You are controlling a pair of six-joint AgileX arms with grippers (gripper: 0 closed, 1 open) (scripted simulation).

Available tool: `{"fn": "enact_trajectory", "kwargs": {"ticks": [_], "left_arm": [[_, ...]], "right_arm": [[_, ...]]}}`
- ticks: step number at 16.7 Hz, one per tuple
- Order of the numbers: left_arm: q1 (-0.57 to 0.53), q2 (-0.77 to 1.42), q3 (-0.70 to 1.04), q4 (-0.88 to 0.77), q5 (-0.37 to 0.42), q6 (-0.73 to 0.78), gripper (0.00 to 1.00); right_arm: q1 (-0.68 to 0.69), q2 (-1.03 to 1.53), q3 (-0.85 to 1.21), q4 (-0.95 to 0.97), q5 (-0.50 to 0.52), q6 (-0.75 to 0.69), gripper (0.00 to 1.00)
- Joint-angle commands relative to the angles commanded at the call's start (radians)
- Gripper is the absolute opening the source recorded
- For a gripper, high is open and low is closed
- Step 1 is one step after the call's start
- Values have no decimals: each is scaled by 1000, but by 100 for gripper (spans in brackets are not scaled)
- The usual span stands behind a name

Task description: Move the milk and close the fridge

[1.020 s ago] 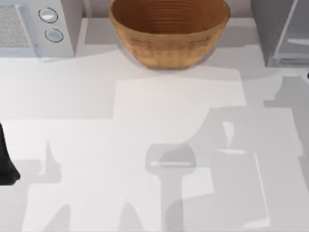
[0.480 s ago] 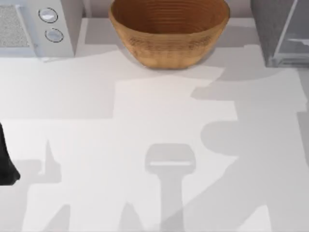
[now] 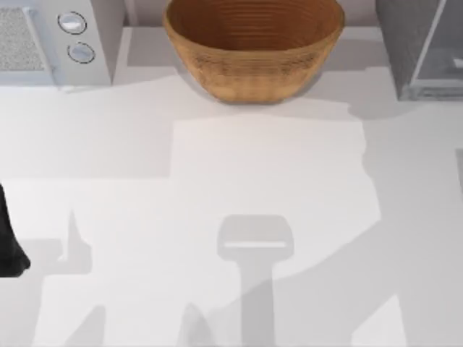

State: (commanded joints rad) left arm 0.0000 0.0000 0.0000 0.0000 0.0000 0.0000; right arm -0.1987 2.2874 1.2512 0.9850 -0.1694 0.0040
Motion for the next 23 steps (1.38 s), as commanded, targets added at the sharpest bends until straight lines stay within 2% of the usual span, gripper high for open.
{"fn": "enact_trajectory", "kwargs": {"ticks": [9, 22, 23], "left_arm": [[0, 0, 0, 0, 0, 0, 100], [0, 0, 0, 0, 0, 0, 100], [0, 0, 0, 0, 0, 0, 100]], "right_arm": [[0, 0, 0, 0, 0, 0, 0], [0, 0, 0, 0, 0, 0, 98], [0, 0, 0, 0, 0, 0, 100]]}}
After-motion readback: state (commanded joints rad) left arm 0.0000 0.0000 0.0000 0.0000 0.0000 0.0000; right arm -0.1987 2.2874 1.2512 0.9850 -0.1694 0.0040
